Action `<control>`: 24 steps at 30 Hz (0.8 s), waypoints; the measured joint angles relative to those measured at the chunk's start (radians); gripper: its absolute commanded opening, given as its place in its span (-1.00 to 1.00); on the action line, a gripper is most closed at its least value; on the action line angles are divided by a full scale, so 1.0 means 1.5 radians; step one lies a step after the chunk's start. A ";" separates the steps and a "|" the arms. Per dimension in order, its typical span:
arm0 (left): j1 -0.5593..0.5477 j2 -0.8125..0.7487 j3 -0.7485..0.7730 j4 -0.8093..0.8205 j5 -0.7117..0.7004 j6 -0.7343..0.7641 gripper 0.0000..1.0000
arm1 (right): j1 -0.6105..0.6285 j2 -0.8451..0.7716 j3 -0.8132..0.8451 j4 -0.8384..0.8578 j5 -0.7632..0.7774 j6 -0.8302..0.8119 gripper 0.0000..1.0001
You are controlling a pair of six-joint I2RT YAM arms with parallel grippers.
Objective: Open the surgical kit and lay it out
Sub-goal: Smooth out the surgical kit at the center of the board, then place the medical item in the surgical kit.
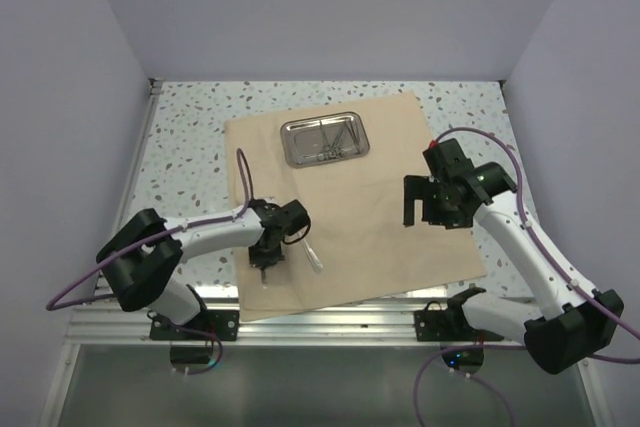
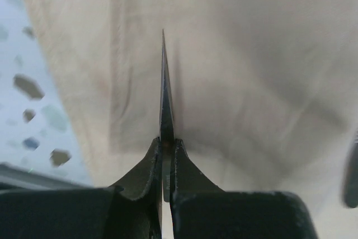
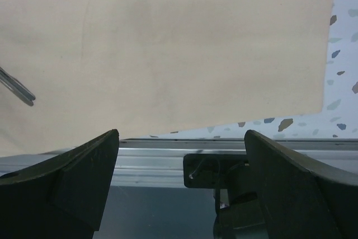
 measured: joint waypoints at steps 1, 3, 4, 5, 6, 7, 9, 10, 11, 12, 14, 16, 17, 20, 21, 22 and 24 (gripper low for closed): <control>-0.006 -0.005 -0.004 -0.036 0.005 -0.001 -1.00 | 0.000 0.000 0.000 0.003 -0.001 0.000 0.97; -0.016 -0.007 -0.004 -0.100 0.011 -0.002 -1.00 | 0.000 0.001 -0.002 0.011 -0.003 0.001 0.97; -0.017 -0.007 0.004 -0.144 0.010 -0.003 -1.00 | 0.000 0.001 -0.005 0.017 -0.007 0.002 0.97; -0.017 -0.008 0.016 -0.181 0.007 -0.002 -1.00 | 0.000 0.002 -0.008 0.023 -0.012 0.002 0.97; -0.013 -0.011 0.030 -0.212 0.004 0.001 -1.00 | 0.000 0.004 -0.012 0.028 -0.017 0.002 0.97; -0.008 -0.016 0.046 -0.235 0.004 0.002 -1.00 | 0.000 0.006 -0.017 0.033 -0.021 0.002 0.97; 0.012 -0.036 0.098 -0.266 0.002 0.006 -1.00 | 0.000 0.011 -0.024 0.039 -0.030 0.003 0.97; 0.021 -0.044 0.140 -0.282 0.002 0.006 -1.00 | -0.001 0.013 -0.026 0.042 -0.035 0.004 0.97; 0.028 -0.050 0.187 -0.284 -0.001 0.015 -1.00 | -0.001 0.014 -0.026 0.042 -0.037 0.004 0.97; 0.033 -0.051 0.240 -0.277 -0.002 0.026 -1.00 | -0.001 0.014 -0.026 0.045 -0.038 0.004 0.97; 0.034 -0.049 0.342 -0.221 0.002 0.062 -1.00 | -0.003 0.013 -0.026 0.048 -0.040 0.004 0.97; 0.034 -0.040 0.392 -0.168 0.010 0.088 -1.00 | -0.006 0.014 -0.025 0.049 -0.040 0.004 0.97; 0.033 -0.026 0.415 -0.132 0.020 0.100 -1.00 | -0.007 0.014 -0.023 0.049 -0.040 0.004 0.97; 0.023 0.064 0.467 -0.025 0.058 0.124 -1.00 | -0.010 0.017 -0.003 0.039 -0.037 0.004 0.97; 0.018 0.110 0.484 0.009 0.073 0.128 -1.00 | -0.010 0.019 0.010 0.032 -0.035 0.004 0.97; 0.009 0.161 0.502 0.040 0.089 0.129 -1.00 | -0.011 0.023 0.024 0.028 -0.034 0.004 0.97; -0.014 0.270 0.542 0.077 0.116 0.129 -1.00 | -0.011 0.028 0.054 0.016 -0.030 0.004 0.97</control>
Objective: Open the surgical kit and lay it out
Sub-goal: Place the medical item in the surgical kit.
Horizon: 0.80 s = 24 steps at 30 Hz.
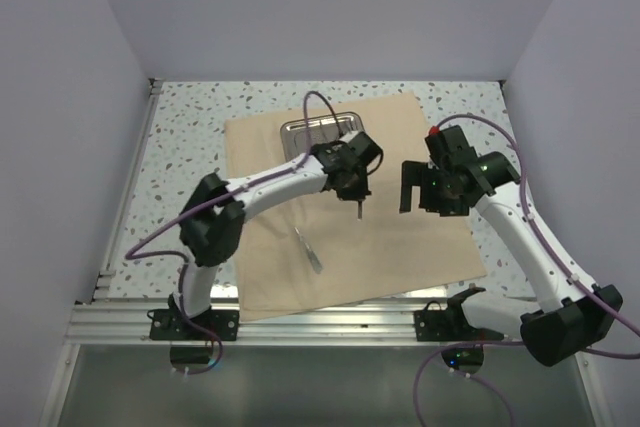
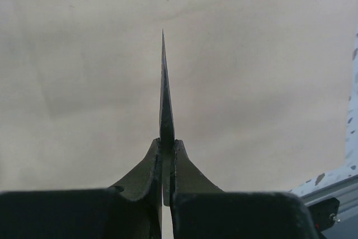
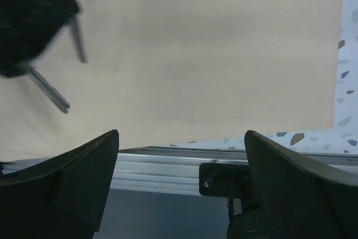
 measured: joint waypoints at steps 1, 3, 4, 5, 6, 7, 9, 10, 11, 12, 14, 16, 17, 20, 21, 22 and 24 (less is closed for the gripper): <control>-0.011 0.040 0.015 0.011 0.010 -0.001 -1.00 | 0.000 0.001 0.011 -0.002 0.002 0.000 0.97; -0.034 0.121 0.036 0.029 0.032 -0.006 -1.00 | 0.000 0.002 0.035 -0.011 0.012 -0.001 0.97; -0.044 0.149 0.037 0.032 0.043 -0.011 -1.00 | 0.000 0.002 0.042 -0.016 0.016 -0.002 0.97; -0.053 0.169 0.037 0.028 0.055 -0.019 -1.00 | 0.000 0.002 0.047 -0.022 0.021 -0.002 0.97; -0.058 0.176 0.038 0.029 0.061 -0.027 -1.00 | 0.000 0.002 0.048 -0.027 0.026 -0.003 0.97; -0.060 0.172 0.038 0.034 0.068 -0.036 -1.00 | 0.000 0.002 0.048 -0.035 0.030 -0.003 0.97; -0.060 0.166 0.032 0.036 0.078 -0.052 -1.00 | 0.000 0.002 0.047 -0.043 0.034 -0.003 0.97; -0.061 0.164 0.027 0.034 0.083 -0.059 -1.00 | 0.000 0.002 0.047 -0.046 0.035 -0.003 0.97; -0.063 0.163 0.021 0.031 0.086 -0.066 -1.00 | 0.000 0.001 0.046 -0.048 0.036 -0.003 0.97; -0.063 0.163 0.017 0.025 0.089 -0.075 -1.00 | 0.000 -0.002 0.042 -0.048 0.036 -0.003 0.97; -0.066 0.158 0.015 0.010 0.090 -0.092 -1.00 | 0.000 -0.006 0.034 -0.051 0.037 -0.003 0.97; -0.072 0.144 0.009 -0.018 0.087 -0.111 -1.00 | 0.000 -0.010 0.023 -0.052 0.037 -0.003 0.97; -0.076 0.133 0.003 -0.032 0.084 -0.123 -1.00 | 0.000 -0.012 0.018 -0.052 0.037 -0.003 0.97; -0.089 0.094 -0.021 -0.073 0.073 -0.155 -1.00 | 0.000 -0.019 0.001 -0.052 0.037 -0.003 0.97; -0.093 0.081 -0.028 -0.086 0.066 -0.167 -1.00 | 0.000 -0.022 -0.005 -0.052 0.037 -0.003 0.97; -0.097 0.069 -0.034 -0.096 0.059 -0.178 -0.97 | 0.000 -0.025 -0.012 -0.052 0.037 -0.003 0.97; -0.104 0.053 -0.044 -0.107 0.050 -0.191 -0.75 | 0.000 -0.028 -0.021 -0.052 0.036 -0.003 0.97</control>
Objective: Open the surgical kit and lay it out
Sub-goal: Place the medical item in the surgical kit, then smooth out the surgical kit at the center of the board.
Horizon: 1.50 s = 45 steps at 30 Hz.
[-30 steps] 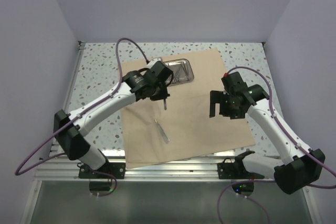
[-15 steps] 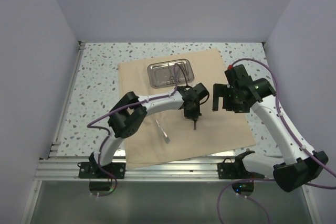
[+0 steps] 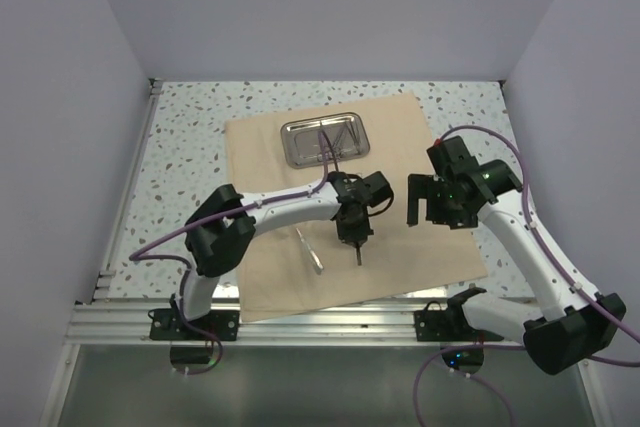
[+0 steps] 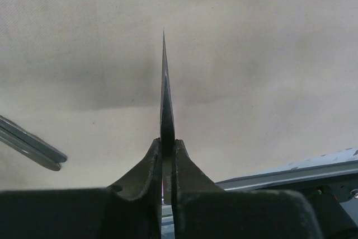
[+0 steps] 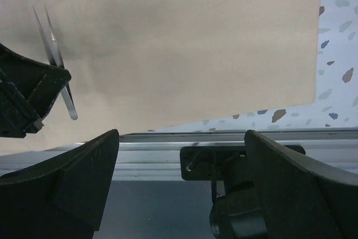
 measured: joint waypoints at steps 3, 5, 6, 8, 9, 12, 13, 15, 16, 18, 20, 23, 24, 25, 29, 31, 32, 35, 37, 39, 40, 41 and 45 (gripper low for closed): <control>-0.008 -0.005 -0.013 -0.002 -0.002 -0.011 0.20 | 0.000 -0.001 -0.010 0.001 -0.001 0.000 0.97; -0.013 -0.003 -0.023 -0.004 0.000 -0.017 0.60 | 0.000 -0.001 -0.014 0.001 -0.003 0.000 0.97; -0.014 -0.003 -0.025 -0.006 0.000 -0.023 0.73 | 0.000 -0.001 -0.015 0.001 -0.004 0.000 0.97; -0.015 -0.004 -0.025 -0.015 -0.006 -0.026 0.90 | 0.000 -0.001 -0.015 0.001 -0.006 0.000 0.97; -0.015 -0.006 -0.025 -0.021 -0.013 -0.027 0.91 | 0.000 -0.001 -0.015 0.001 -0.006 0.000 0.97; -0.012 -0.019 -0.025 -0.050 -0.038 -0.028 0.80 | 0.000 -0.001 -0.015 0.001 -0.006 0.000 0.97; -0.009 -0.029 -0.026 -0.062 -0.048 -0.028 0.71 | 0.000 -0.002 -0.015 0.001 -0.006 0.000 0.97; 0.003 -0.068 -0.044 -0.075 -0.063 -0.033 0.63 | 0.000 -0.003 -0.015 0.001 -0.007 0.000 0.97; 0.011 -0.096 -0.059 -0.084 -0.073 -0.038 0.55 | 0.000 -0.004 -0.015 0.000 -0.007 0.000 0.97; 0.026 -0.161 -0.098 -0.107 -0.097 -0.047 0.50 | 0.000 -0.004 -0.014 0.000 -0.007 0.000 0.97; 0.036 -0.222 -0.136 -0.136 -0.121 -0.059 0.43 | 0.000 -0.004 -0.013 0.001 -0.008 0.000 0.97; 0.038 -0.292 -0.198 -0.172 -0.144 -0.079 0.38 | 0.000 -0.004 -0.011 0.004 -0.012 0.000 0.97; 0.038 -0.313 -0.230 -0.178 -0.150 -0.086 0.35 | 0.000 -0.003 -0.011 0.005 -0.015 0.000 0.97; 0.038 -0.327 -0.259 -0.183 -0.151 -0.092 0.35 | 0.000 -0.002 -0.011 0.006 -0.020 0.000 0.97; 0.045 -0.365 -0.366 -0.190 -0.156 -0.108 0.30 | 0.000 0.007 -0.010 0.009 -0.031 0.001 0.97; 0.054 -0.390 -0.408 -0.193 -0.159 -0.111 0.29 | 0.000 0.013 -0.010 0.011 -0.038 0.001 0.97; 0.060 -0.404 -0.425 -0.192 -0.161 -0.112 0.28 | 0.000 0.016 -0.009 0.012 -0.042 0.001 0.97; 0.081 -0.465 -0.468 -0.181 -0.168 -0.109 0.26 | 0.000 0.020 -0.009 0.015 -0.047 0.001 0.97; 0.098 -0.498 -0.487 -0.173 -0.171 -0.103 0.26 | 0.000 0.021 -0.009 0.016 -0.049 0.001 0.97; 0.116 -0.527 -0.511 -0.156 -0.173 -0.089 0.25 | 0.000 0.023 -0.009 0.018 -0.054 0.001 0.97; 0.125 -0.536 -0.524 -0.148 -0.173 -0.083 0.25 | 0.000 0.023 -0.009 0.019 -0.056 0.002 0.97; 0.131 -0.542 -0.536 -0.137 -0.173 -0.076 0.25 | 0.000 0.023 -0.009 0.020 -0.058 0.002 0.97; 0.150 -0.547 -0.576 -0.093 -0.172 -0.042 0.21 | 0.000 0.026 -0.009 0.023 -0.060 0.003 0.97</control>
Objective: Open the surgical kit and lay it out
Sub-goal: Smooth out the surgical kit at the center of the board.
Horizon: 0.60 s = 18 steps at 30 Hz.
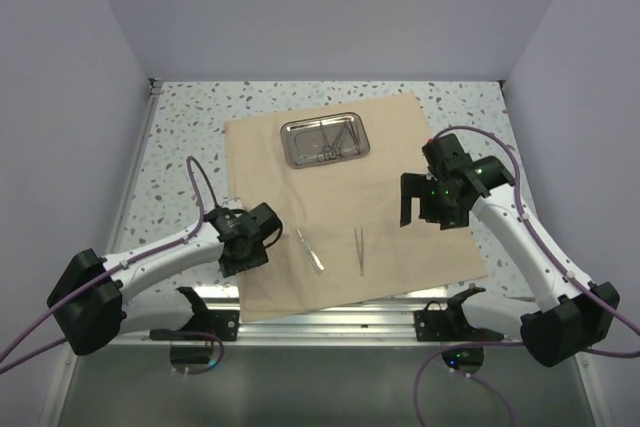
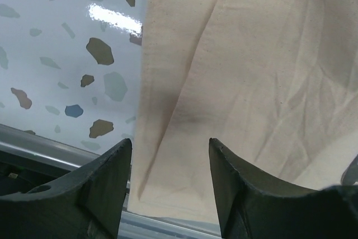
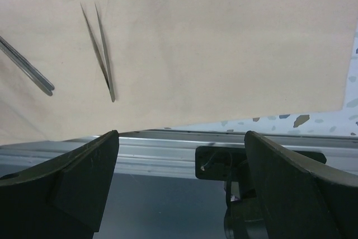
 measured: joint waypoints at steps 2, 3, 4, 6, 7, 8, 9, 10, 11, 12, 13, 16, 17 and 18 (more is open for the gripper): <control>0.009 0.000 -0.016 0.024 0.003 0.016 0.20 | 0.000 0.005 0.000 0.002 0.000 0.001 0.97; 0.017 0.000 -0.023 0.036 0.004 0.025 0.18 | 0.000 0.006 0.000 0.002 0.000 0.001 0.97; 0.023 0.000 -0.029 0.048 0.007 0.034 0.17 | 0.000 0.009 0.000 0.003 0.000 0.001 0.97; 0.035 0.001 -0.039 0.072 0.010 0.052 0.14 | 0.000 0.012 0.000 0.004 0.000 0.003 0.97; 0.041 0.002 -0.043 0.082 0.012 0.058 0.13 | 0.000 0.013 0.000 0.005 0.000 0.003 0.97; 0.045 0.003 -0.045 0.093 0.015 0.065 0.12 | 0.000 0.015 0.000 0.005 0.000 0.004 0.97; 0.048 0.006 -0.047 0.104 0.018 0.072 0.08 | 0.000 0.016 0.000 0.006 0.000 0.005 0.97; 0.051 0.009 -0.048 0.114 0.022 0.079 0.08 | 0.000 0.018 0.000 0.007 0.000 0.005 0.97; 0.053 0.013 -0.048 0.120 0.024 0.086 0.06 | 0.000 0.020 0.000 0.007 0.000 0.005 0.97; 0.055 0.018 -0.049 0.130 0.028 0.090 0.04 | 0.000 0.022 0.000 0.007 0.000 0.006 0.97; 0.056 0.024 -0.049 0.137 0.031 0.094 0.03 | 0.000 0.023 0.000 0.008 0.000 0.006 0.97; 0.056 0.042 -0.050 0.157 0.040 0.105 0.00 | 0.000 0.027 0.000 0.009 0.000 0.007 0.97; 0.057 0.045 -0.052 0.164 0.043 0.109 -0.01 | 0.000 0.029 0.000 0.010 0.001 0.008 0.97; 0.057 0.047 -0.055 0.169 0.046 0.110 -0.03 | 0.000 0.030 0.000 0.010 0.001 0.008 0.97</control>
